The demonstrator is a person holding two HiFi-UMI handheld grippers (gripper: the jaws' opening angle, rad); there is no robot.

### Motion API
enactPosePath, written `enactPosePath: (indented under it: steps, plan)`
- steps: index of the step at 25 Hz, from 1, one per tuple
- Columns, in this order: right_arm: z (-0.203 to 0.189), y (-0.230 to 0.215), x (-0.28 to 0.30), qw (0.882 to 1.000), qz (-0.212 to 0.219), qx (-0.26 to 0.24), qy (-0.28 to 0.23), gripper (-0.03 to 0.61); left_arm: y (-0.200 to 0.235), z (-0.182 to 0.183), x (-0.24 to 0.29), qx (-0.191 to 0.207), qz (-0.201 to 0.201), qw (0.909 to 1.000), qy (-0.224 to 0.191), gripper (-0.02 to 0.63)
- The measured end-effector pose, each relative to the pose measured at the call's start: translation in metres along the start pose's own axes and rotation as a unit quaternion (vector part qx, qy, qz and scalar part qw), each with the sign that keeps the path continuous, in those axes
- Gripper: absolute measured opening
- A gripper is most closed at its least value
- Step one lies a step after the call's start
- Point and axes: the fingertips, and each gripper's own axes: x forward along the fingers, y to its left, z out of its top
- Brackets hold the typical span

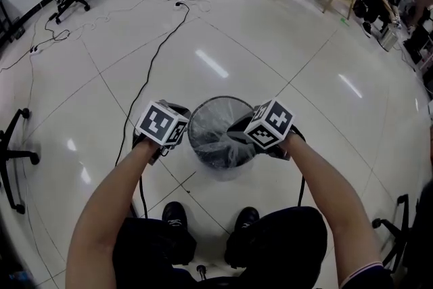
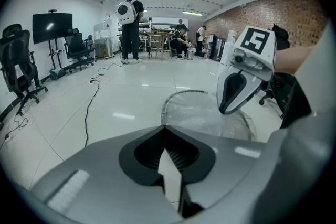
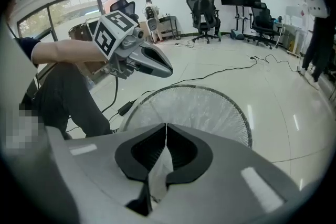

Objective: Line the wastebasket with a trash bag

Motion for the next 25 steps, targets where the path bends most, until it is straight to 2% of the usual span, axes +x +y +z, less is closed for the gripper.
enactPosePath:
  steps: [16,25]
  plan:
    - [0.006,-0.012,0.075,0.996,0.026,0.03,0.074,0.009,0.02,-0.033,0.005,-0.022,-0.013,0.9996,0.009,0.012]
    - [-0.008,-0.015,0.116,0.995,0.041,0.048,0.076,0.009,0.026,-0.052,0.008,-0.042,-0.025,0.9987,0.013,0.012]
